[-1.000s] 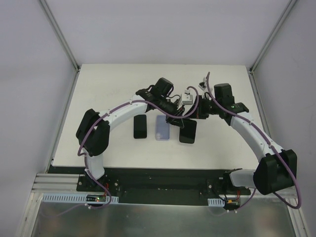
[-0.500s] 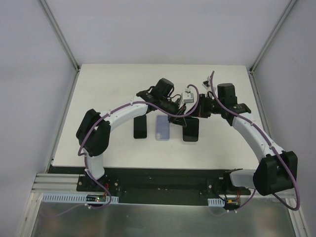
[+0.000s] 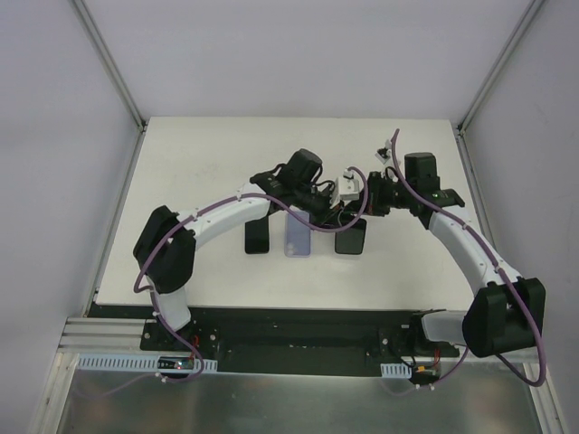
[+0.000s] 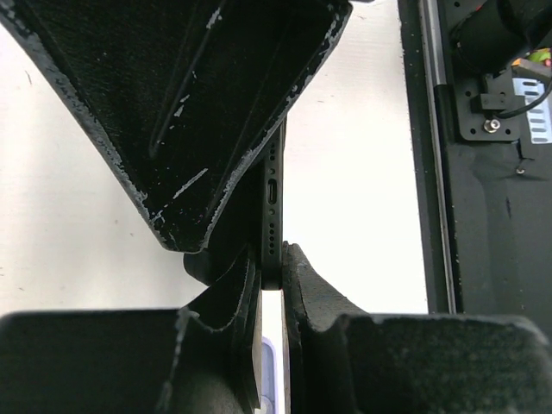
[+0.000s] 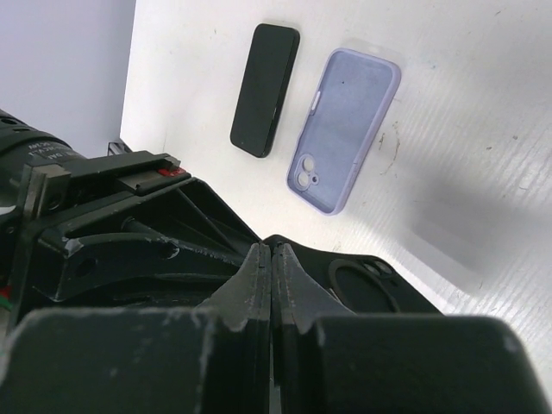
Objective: Take the phone out of the phone case
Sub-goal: Remove the phone case from the phone, then move the phone case to the center of the board, then place the phone at the center of the board, then reset both arms
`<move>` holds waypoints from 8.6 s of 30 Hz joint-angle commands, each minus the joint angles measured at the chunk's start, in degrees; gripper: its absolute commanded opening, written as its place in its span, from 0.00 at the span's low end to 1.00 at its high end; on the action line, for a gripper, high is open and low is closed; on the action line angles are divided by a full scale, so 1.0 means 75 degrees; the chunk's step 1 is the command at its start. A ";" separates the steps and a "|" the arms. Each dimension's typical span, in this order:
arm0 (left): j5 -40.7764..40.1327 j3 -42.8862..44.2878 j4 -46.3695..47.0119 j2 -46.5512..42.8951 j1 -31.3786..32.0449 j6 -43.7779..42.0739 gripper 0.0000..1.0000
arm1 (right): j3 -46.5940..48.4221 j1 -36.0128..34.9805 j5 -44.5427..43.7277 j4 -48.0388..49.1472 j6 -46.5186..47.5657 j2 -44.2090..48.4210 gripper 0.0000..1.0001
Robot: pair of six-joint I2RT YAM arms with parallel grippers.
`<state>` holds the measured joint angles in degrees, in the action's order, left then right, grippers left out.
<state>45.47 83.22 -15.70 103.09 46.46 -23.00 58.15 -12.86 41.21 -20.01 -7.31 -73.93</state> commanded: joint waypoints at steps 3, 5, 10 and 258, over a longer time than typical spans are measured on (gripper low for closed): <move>0.0184 -0.0443 -0.1492 -0.0397 0.0391 -0.0249 0.00 | 0.0169 0.0637 -0.0889 0.1367 0.0143 -0.0045 0.00; 0.0078 -0.0479 -0.1492 -0.0397 0.0427 -0.0296 0.00 | 0.0110 0.0660 -0.0936 0.1414 0.0166 -0.0092 0.00; -0.0145 -0.0444 -0.1492 -0.0362 0.0462 -0.0319 0.00 | 0.0005 0.0754 -0.1065 0.1496 0.0190 -0.0162 0.00; -0.2466 -0.2539 -0.1060 -0.3406 -0.7683 0.1472 0.99 | -0.0862 0.0543 -0.3361 -0.0145 0.1724 0.1770 0.99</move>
<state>27.44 69.32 -32.14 85.30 -11.25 -16.56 52.60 -9.21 21.02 -20.82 7.84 -64.71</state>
